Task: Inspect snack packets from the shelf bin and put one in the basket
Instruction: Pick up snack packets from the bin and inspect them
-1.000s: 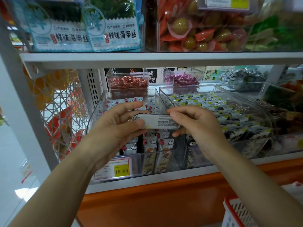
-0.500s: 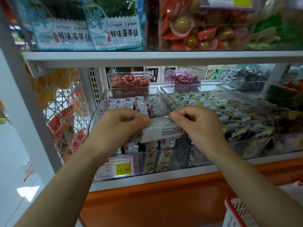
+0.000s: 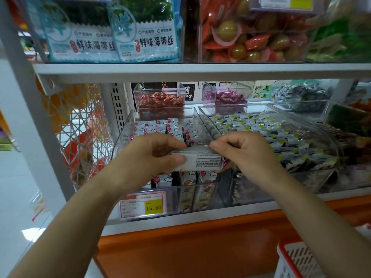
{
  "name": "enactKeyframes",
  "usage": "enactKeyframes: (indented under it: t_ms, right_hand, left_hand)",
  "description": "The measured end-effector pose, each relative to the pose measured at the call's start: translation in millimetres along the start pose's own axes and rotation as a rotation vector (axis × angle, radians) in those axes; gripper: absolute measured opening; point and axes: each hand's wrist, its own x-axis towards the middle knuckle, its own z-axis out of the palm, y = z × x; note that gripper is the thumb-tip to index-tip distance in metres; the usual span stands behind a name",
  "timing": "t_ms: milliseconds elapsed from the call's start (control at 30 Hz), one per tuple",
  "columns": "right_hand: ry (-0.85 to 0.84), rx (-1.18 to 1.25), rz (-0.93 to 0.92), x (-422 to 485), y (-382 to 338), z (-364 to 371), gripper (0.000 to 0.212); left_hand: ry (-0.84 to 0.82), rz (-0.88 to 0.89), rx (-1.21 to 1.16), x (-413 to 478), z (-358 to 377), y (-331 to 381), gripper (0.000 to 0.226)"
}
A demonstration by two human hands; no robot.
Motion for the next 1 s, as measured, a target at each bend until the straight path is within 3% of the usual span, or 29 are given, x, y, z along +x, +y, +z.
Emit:
enactKeyframes:
  t_ms: [100,233,333,433,533,633,700,867,1000]
  right_hand:
    - [-0.068,0.049,0.024,1.5,0.2,-7.7,0.015]
    - [-0.005,0.052,-0.011,2.7,4.2,-6.2,0.019]
    - [0.006,0.106,0.002,2.2,7.4,0.5,0.015]
    - [-0.083,0.109,0.020,3.5,8.8,5.0,0.035]
    - [0.050,0.027,-0.014,8.8,10.4,8.8,0.030]
    - [0.259,0.039,-0.011,15.9,11.9,5.8,0.015]
    - [0.334,0.013,0.006,21.2,13.1,3.4,0.021]
    - [0.401,0.006,0.030,33.7,17.0,6.1,0.028]
    - [0.392,0.021,0.028,42.6,17.2,9.9,0.021]
  left_hand:
    - [-0.025,0.016,0.027,-0.7,-0.6,-1.7,0.016]
    - [-0.033,0.014,-0.010,0.4,0.6,-3.7,0.014]
    - [0.077,-0.006,-0.021,4.8,1.2,-7.5,0.015]
    - [0.202,-0.020,-0.122,9.3,2.0,-6.6,0.016]
    - [0.328,0.008,-0.078,17.0,1.0,-7.2,0.019]
    - [0.499,0.065,0.211,32.8,-7.4,-11.6,0.029]
    - [0.428,0.061,0.419,46.9,-11.2,-16.1,0.035]
    - [0.018,-0.091,0.903,84.4,-6.9,-26.6,0.023]
    - [-0.237,-0.206,1.141,96.6,-7.3,-48.0,0.050]
